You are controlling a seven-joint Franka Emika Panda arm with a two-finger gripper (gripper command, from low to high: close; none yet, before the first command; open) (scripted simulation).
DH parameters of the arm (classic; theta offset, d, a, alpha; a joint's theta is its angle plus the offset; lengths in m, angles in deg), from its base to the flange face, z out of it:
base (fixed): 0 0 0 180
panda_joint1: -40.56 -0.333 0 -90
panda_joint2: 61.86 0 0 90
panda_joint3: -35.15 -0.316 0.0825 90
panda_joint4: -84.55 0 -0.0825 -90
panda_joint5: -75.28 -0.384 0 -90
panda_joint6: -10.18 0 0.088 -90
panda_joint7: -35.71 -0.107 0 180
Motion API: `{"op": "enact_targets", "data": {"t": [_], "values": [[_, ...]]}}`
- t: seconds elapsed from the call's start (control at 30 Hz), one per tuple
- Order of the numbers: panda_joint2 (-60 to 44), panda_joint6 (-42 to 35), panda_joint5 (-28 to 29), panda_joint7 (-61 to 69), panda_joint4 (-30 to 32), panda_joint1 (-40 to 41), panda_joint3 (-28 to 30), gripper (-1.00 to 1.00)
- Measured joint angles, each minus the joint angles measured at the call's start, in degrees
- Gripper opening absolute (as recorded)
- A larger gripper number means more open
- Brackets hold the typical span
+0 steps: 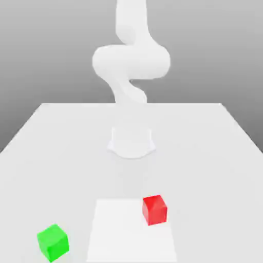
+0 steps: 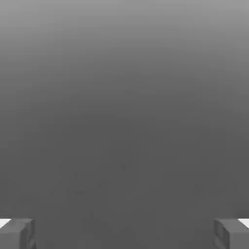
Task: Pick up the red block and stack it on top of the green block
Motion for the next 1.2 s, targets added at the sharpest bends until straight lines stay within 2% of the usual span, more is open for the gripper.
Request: {"op": "enact_targets", "data": {"t": [0.37, 0.6, 0.83, 0.87, 1.07, 1.2], "values": [[-23.38, 14.68, 1.63, 2.89, 15.18, -2.12, -2.41, 0.0], [-38.57, 24.32, -0.17, 6.85, 24.96, -4.55, -3.41, 0.0], [-52.99, 36.25, 2.21, 5.42, 24.43, -5.85, -1.59, 0.0], [-54.37, 37.39, 2.68, 5.12, 24.23, -5.99, -1.33, -1.0], [-55.06, 37.98, 3.02, 4.84, 24.14, -6.09, -1.18, -1.0], [-49.36, 33.13, 1.38, 5.99, 24.95, -5.23, -2.44, -1.0]]}}
